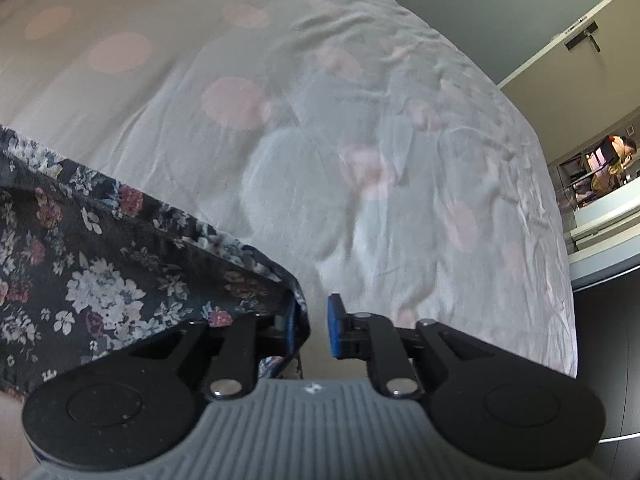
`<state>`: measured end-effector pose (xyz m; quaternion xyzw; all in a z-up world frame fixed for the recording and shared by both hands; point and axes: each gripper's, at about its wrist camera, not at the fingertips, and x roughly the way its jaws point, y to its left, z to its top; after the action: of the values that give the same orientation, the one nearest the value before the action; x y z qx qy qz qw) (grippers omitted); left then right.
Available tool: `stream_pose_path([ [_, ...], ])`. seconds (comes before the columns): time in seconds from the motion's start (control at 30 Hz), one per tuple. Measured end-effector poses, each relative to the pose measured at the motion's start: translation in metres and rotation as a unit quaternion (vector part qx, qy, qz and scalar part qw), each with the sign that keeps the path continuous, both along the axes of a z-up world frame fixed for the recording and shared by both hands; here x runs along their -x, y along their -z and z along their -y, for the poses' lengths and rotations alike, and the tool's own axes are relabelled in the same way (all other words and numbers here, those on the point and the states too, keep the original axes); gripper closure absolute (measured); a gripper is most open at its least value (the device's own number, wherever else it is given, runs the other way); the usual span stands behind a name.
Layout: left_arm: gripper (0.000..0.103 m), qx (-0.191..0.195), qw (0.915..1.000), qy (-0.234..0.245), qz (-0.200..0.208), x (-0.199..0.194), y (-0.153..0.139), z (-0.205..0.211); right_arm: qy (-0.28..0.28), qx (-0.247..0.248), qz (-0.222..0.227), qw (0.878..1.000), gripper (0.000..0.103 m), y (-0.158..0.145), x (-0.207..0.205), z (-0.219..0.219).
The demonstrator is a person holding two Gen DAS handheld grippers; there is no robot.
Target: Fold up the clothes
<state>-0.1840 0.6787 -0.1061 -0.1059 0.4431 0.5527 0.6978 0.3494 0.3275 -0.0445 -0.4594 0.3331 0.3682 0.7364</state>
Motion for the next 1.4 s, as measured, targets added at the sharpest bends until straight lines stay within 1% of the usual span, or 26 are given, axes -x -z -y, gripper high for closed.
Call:
stream_pose_path([
  [0.03, 0.082, 0.009, 0.9999, -0.001, -0.006, -0.003, 0.011, -0.003, 0.008, 0.001, -0.004, 1.000, 0.068, 0.004, -0.005, -0.004],
  [0.13, 0.082, 0.029, 0.9995, -0.012, -0.009, -0.004, 0.035, -0.010, 0.026, 0.000, -0.025, 0.999, 0.066, 0.009, -0.016, -0.006],
  [0.17, 0.082, 0.029, 0.9995, -0.013, -0.009, -0.004, 0.040, -0.011, 0.034, -0.007, -0.034, 0.999, 0.065, 0.007, -0.019, -0.003],
  [0.2, 0.082, 0.029, 0.9995, -0.013, -0.009, -0.004, 0.040, -0.010, 0.049, -0.023, -0.054, 0.997, 0.062, 0.001, -0.024, 0.000],
  [0.23, 0.081, 0.028, 0.9995, -0.014, -0.009, -0.004, 0.040, -0.010, 0.069, -0.046, -0.087, 0.993, 0.055, -0.006, -0.030, 0.006],
  [0.3, 0.081, 0.028, 0.9995, -0.014, -0.010, -0.003, 0.040, -0.009, 0.095, -0.095, -0.171, 0.976, 0.041, -0.022, -0.039, 0.022],
  [0.33, 0.079, 0.027, 0.9995, -0.014, -0.010, -0.002, 0.040, -0.009, 0.094, -0.109, -0.172, 0.975, 0.039, -0.032, -0.032, 0.030],
  [0.43, 0.076, 0.025, 0.9989, -0.025, 0.029, 0.015, 0.021, 0.003, 0.093, -0.152, -0.173, 0.969, 0.036, -0.059, -0.012, 0.054],
  [0.5, 0.073, 0.024, 0.9976, -0.033, 0.056, 0.026, 0.008, 0.011, 0.063, -0.154, -0.168, 0.972, 0.035, -0.066, 0.015, 0.070],
  [0.57, 0.063, 0.022, 0.9956, -0.040, 0.082, 0.038, -0.005, 0.019, 0.036, -0.143, -0.158, 0.976, 0.034, -0.060, 0.045, 0.086],
  [0.6, 0.054, 0.024, 0.9948, -0.042, 0.090, 0.043, -0.010, 0.025, 0.025, -0.136, -0.151, 0.979, 0.032, -0.053, 0.060, 0.095],
  [0.63, 0.050, 0.026, 0.9939, -0.043, 0.098, 0.048, -0.015, 0.031, 0.010, -0.125, -0.140, 0.982, 0.031, -0.044, 0.074, 0.104],
  [0.7, 0.050, 0.031, 0.9929, -0.040, 0.108, 0.058, -0.023, 0.044, -0.015, -0.108, -0.100, 0.989, 0.031, -0.020, 0.097, 0.120],
  [0.77, 0.050, 0.041, 0.9937, -0.022, 0.102, 0.061, -0.029, 0.057, -0.017, -0.092, -0.063, 0.994, 0.031, 0.003, 0.103, 0.131],
  [0.8, 0.050, 0.044, 0.9944, -0.011, 0.095, 0.061, -0.031, 0.065, -0.019, -0.083, -0.045, 0.995, 0.033, 0.014, 0.106, 0.136],
  [0.83, 0.049, 0.046, 0.9952, 0.002, 0.087, 0.063, -0.032, 0.073, -0.011, -0.081, -0.034, 0.996, 0.038, 0.020, 0.103, 0.140],
  [0.87, 0.048, 0.049, 0.9956, 0.014, 0.078, 0.064, -0.031, 0.080, -0.002, -0.078, -0.024, 0.997, 0.045, 0.026, 0.099, 0.144],
  [0.9, 0.046, 0.052, 0.9959, 0.026, 0.070, 0.066, -0.031, 0.087, 0.009, -0.085, -0.021, 0.996, 0.068, 0.028, 0.092, 0.147],
  [0.93, 0.046, 0.054, 0.9959, 0.037, 0.063, 0.068, -0.030, 0.092, 0.021, -0.097, -0.026, 0.995, 0.085, 0.026, 0.083, 0.149],
  [0.97, 0.045, 0.054, 0.9961, 0.046, 0.053, 0.070, -0.028, 0.098, 0.035, -0.110, -0.025, 0.993, 0.089, 0.021, 0.075, 0.151],
  [1.0, 0.044, 0.056, 0.9961, 0.053, 0.042, 0.071, -0.026, 0.101, 0.047, -0.125, -0.021, 0.991, 0.095, 0.013, 0.066, 0.152],
  [1.1, 0.044, 0.067, 0.9956, 0.060, 0.028, 0.078, -0.018, 0.105, 0.079, -0.159, -0.011, 0.984, 0.097, -0.011, 0.037, 0.149],
  [1.2, 0.044, 0.081, 0.9943, 0.058, 0.037, 0.083, -0.011, 0.104, 0.117, -0.178, 0.007, 0.977, 0.097, -0.027, 0.004, 0.142],
  [1.27, 0.044, 0.086, 0.9944, 0.050, 0.037, 0.083, -0.009, 0.103, 0.155, -0.177, 0.021, 0.972, 0.098, -0.029, -0.022, 0.135],
  [1.37, 0.044, 0.096, 0.9936, 0.049, 0.034, 0.080, -0.012, 0.104, 0.195, -0.161, 0.047, 0.966, 0.099, -0.020, -0.056, 0.124],
  [1.4, 0.044, 0.098, 0.9932, 0.053, 0.033, 0.080, -0.016, 0.105, 0.206, -0.153, 0.055, 0.965, 0.103, -0.016, -0.063, 0.122],
])
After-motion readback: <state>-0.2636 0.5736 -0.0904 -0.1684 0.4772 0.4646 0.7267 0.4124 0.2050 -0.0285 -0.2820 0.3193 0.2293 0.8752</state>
